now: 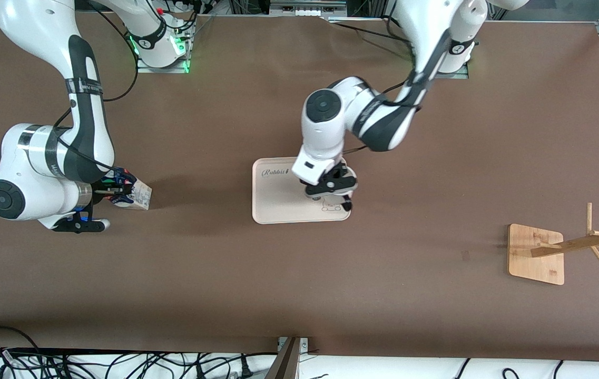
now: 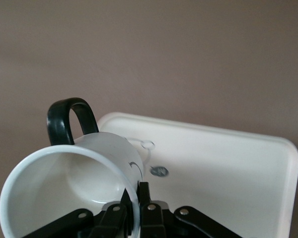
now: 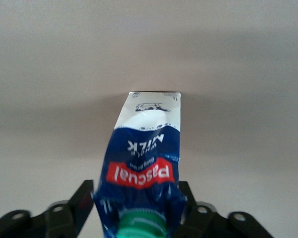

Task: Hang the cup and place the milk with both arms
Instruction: 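Lower the carton onto the table while the left gripper grasps the mug, then carry the mug to the mug tree while the right gripper releases the carton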

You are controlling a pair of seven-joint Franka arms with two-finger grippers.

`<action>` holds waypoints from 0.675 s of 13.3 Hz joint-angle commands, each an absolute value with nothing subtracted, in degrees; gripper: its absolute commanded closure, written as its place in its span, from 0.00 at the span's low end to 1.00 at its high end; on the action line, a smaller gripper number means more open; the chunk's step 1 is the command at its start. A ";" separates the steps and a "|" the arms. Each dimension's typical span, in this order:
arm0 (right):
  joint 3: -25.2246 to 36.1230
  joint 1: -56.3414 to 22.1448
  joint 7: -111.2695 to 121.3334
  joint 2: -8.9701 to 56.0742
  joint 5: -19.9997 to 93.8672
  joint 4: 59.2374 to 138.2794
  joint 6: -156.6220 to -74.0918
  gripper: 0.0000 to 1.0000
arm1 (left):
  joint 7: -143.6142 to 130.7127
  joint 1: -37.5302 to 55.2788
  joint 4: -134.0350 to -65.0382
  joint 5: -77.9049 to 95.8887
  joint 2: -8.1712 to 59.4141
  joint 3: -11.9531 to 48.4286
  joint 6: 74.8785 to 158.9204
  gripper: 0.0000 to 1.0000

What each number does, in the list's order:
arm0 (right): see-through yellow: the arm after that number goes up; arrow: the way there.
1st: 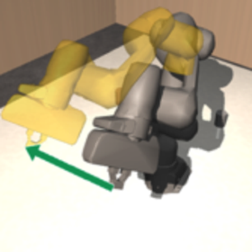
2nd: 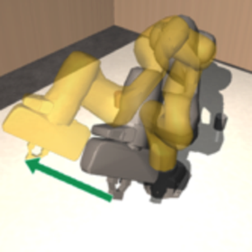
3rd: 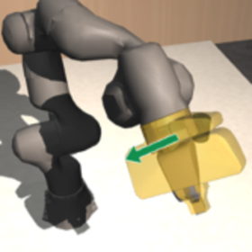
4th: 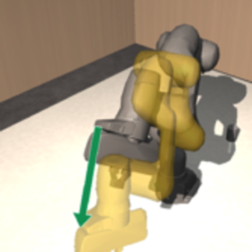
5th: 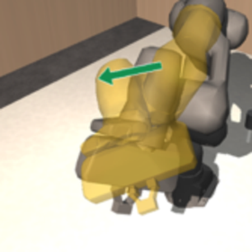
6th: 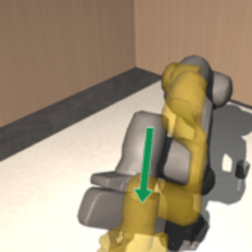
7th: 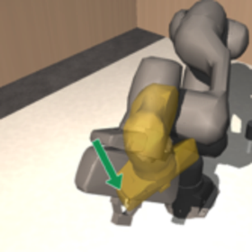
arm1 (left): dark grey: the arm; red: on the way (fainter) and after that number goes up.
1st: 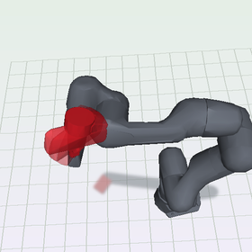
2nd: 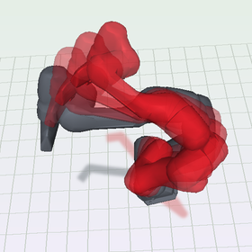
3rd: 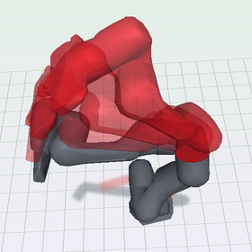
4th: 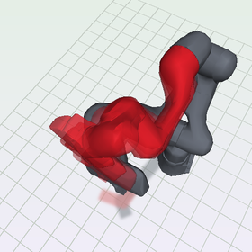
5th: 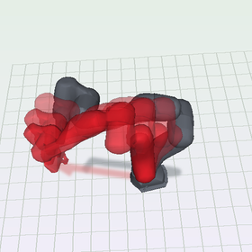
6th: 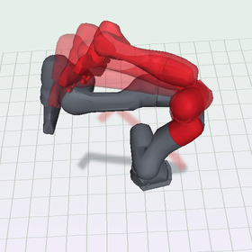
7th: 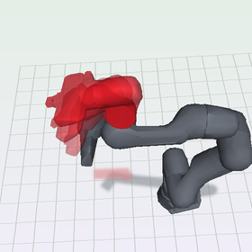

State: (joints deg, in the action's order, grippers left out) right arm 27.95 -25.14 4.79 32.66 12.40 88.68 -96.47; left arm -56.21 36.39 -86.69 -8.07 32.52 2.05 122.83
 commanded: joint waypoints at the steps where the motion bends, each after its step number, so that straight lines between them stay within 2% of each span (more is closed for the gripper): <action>1: 27.60 -24.96 5.36 30.94 12.66 89.74 -96.51 0.00 | -47.41 28.42 -88.16 -9.14 24.28 2.46 117.09 1.00; 5: 27.86 -25.14 5.54 27.70 11.87 87.81 -92.30 0.00 | -26.58 19.18 -87.46 -9.05 16.54 2.37 107.08 1.00; 9: 30.32 -24.96 5.63 24.26 11.52 82.11 -86.67 0.00 | -9.35 9.61 -79.73 -8.35 15.73 2.46 96.86 1.00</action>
State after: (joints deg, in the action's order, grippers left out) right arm 29.45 -25.10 4.85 26.11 12.28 84.85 -89.63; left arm -16.35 13.66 -83.22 -8.18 15.37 1.59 100.35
